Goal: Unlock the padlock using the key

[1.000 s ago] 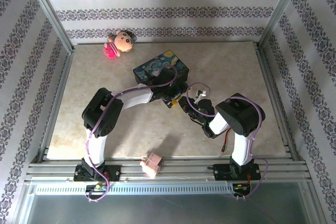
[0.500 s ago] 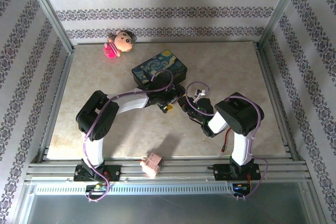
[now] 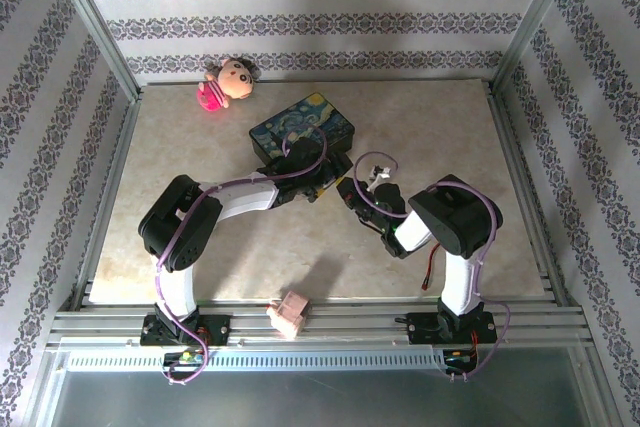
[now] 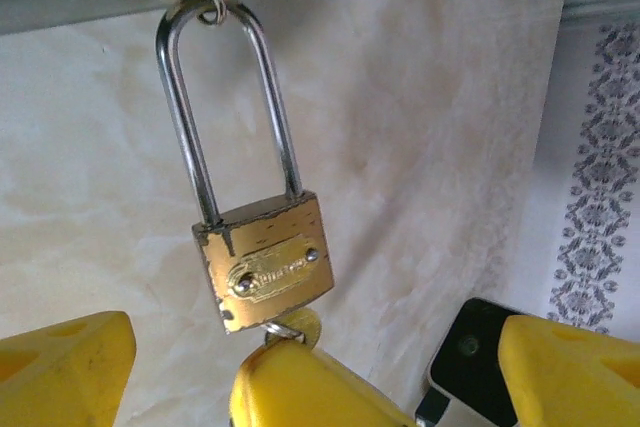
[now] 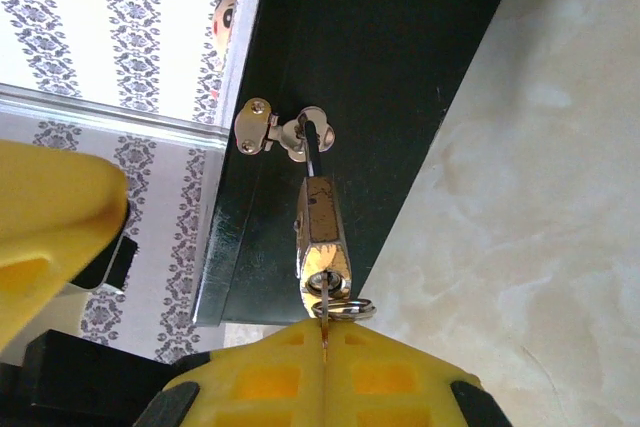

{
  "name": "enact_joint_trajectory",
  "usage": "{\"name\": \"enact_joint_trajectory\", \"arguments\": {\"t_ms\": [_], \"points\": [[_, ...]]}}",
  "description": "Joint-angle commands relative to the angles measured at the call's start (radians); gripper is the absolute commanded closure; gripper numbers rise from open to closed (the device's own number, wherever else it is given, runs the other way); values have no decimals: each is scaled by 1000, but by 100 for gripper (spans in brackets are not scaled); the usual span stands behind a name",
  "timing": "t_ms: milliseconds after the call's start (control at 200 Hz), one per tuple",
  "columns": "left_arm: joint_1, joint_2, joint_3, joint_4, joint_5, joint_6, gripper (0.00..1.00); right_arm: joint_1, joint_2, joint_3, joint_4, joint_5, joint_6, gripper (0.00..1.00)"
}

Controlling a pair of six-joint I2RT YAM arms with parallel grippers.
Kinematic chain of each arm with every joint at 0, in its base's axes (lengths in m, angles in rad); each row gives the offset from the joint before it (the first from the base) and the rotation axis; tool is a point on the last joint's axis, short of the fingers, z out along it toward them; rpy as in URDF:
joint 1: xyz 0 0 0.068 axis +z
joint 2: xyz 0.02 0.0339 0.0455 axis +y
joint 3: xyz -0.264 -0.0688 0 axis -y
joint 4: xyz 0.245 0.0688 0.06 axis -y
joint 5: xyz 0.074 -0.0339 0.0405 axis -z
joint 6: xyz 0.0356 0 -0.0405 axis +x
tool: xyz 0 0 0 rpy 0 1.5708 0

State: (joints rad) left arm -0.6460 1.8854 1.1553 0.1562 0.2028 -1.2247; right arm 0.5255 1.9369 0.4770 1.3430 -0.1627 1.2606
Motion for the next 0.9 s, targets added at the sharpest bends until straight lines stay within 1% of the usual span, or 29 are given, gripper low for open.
{"name": "enact_joint_trajectory", "arguments": {"t_ms": [0, 135, 215, 350, 550, 690, 825, 894], "points": [[2, -9, -7, 51, -90, 60, 10, -2, 23, 37, 44, 16, 11, 100], [2, -17, -1, 26, -178, 101, 22, 1, 33, 52, 43, 16, 15, 100], [2, -5, 18, 9, -190, 113, 22, 3, 38, 59, 42, 12, 15, 100], [2, 17, 31, -16, -205, 89, 22, 5, 42, 69, 42, 12, 18, 100], [2, 51, 51, 35, -208, 85, 22, 7, 47, 81, 42, 9, 22, 100], [2, 74, 78, 23, -218, 81, 23, 10, 54, 85, 42, 8, 25, 100], [3, 91, 85, 33, -227, 56, 29, 13, 59, 88, 42, 9, 25, 100], [2, 100, 92, 38, -233, 53, 35, 13, 62, 91, 42, 10, 25, 100]]}}
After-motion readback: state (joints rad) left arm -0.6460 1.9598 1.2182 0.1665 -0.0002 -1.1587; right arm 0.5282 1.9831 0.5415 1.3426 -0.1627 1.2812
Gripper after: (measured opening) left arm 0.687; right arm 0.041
